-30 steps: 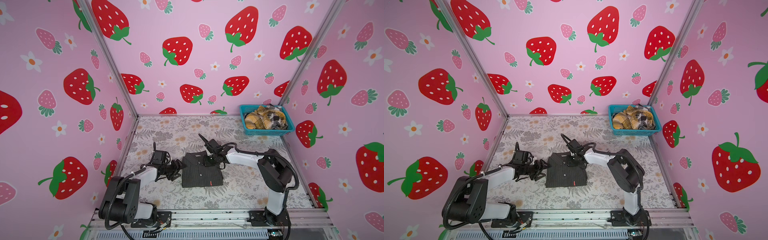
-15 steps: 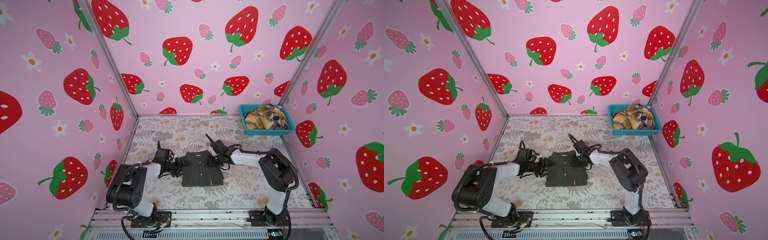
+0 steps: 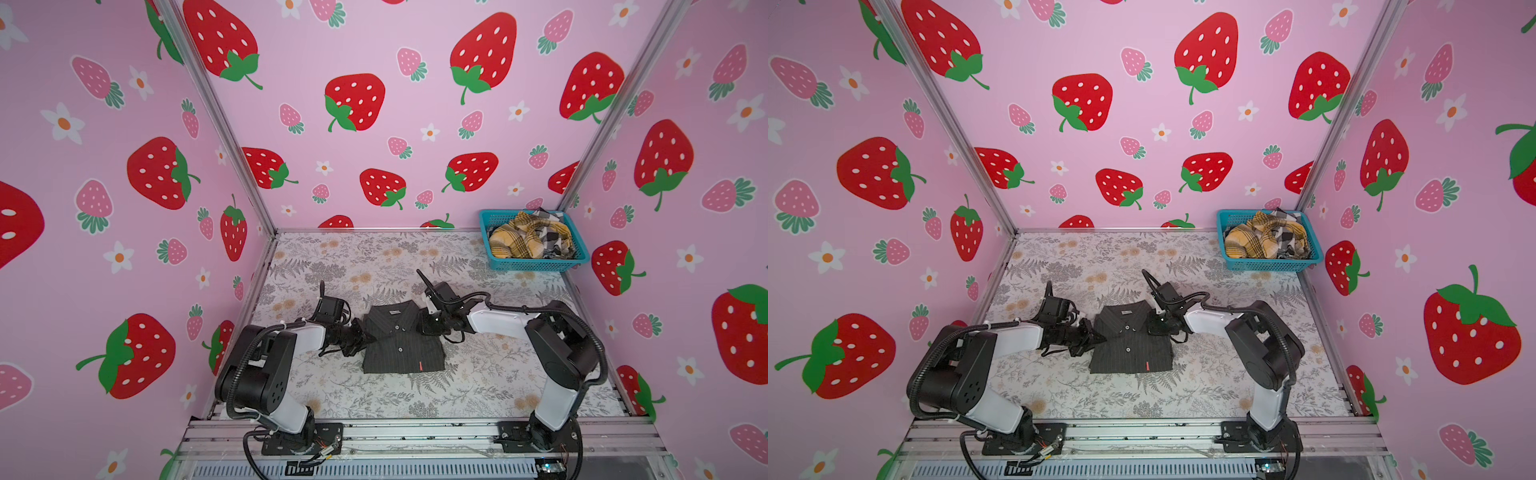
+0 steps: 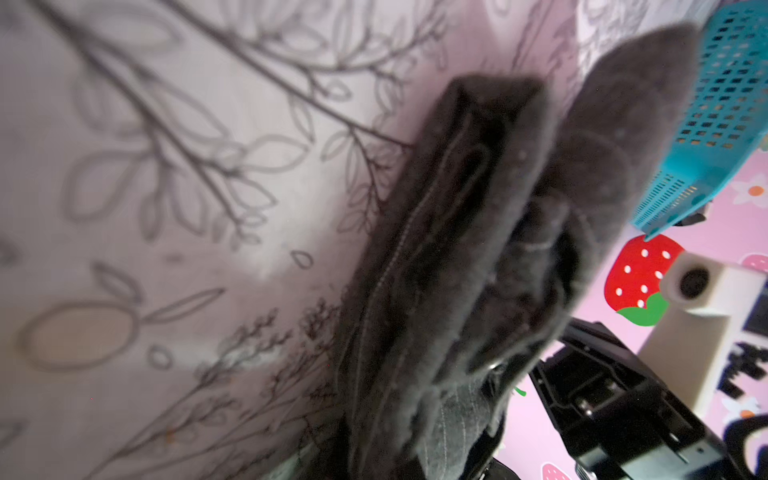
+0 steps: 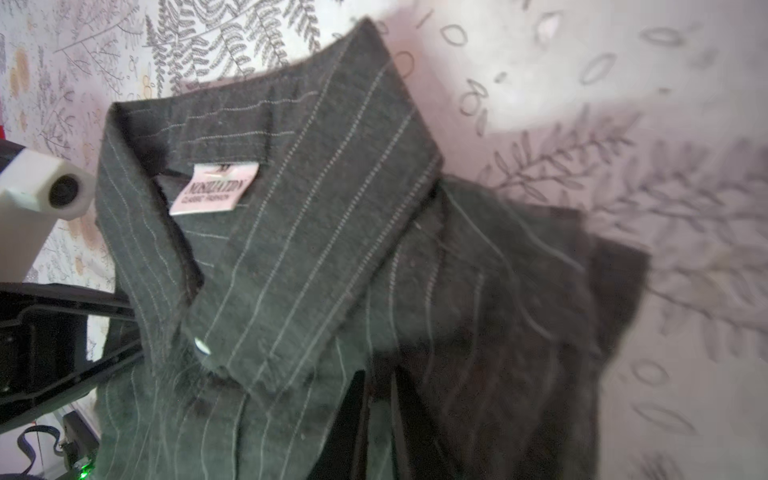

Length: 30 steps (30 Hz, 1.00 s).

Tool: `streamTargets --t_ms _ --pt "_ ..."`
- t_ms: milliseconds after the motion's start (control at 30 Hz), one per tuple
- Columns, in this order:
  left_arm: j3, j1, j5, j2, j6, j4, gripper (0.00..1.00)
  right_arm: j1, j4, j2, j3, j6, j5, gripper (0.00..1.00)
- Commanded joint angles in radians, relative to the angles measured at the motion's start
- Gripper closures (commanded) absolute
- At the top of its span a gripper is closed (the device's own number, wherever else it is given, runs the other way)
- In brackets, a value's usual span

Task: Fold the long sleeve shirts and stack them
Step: 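Carry the shirt with the left gripper to the near corner while the right withdraws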

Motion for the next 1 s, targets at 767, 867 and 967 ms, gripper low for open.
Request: streamTargets --t_ms 767,867,967 --pt "0.424 0.067 -0.432 -0.021 0.407 -0.588 1.0 -0.005 -0.065 -0.309 -0.154 -0.026 0.101 0.69" --pt "0.468 0.095 -0.448 -0.009 0.436 -0.613 1.0 -0.006 -0.045 -0.314 -0.177 -0.019 0.089 0.7" --pt "0.499 0.128 -0.467 0.016 0.481 -0.637 1.0 -0.003 -0.022 -0.325 -0.206 -0.012 0.078 0.71"
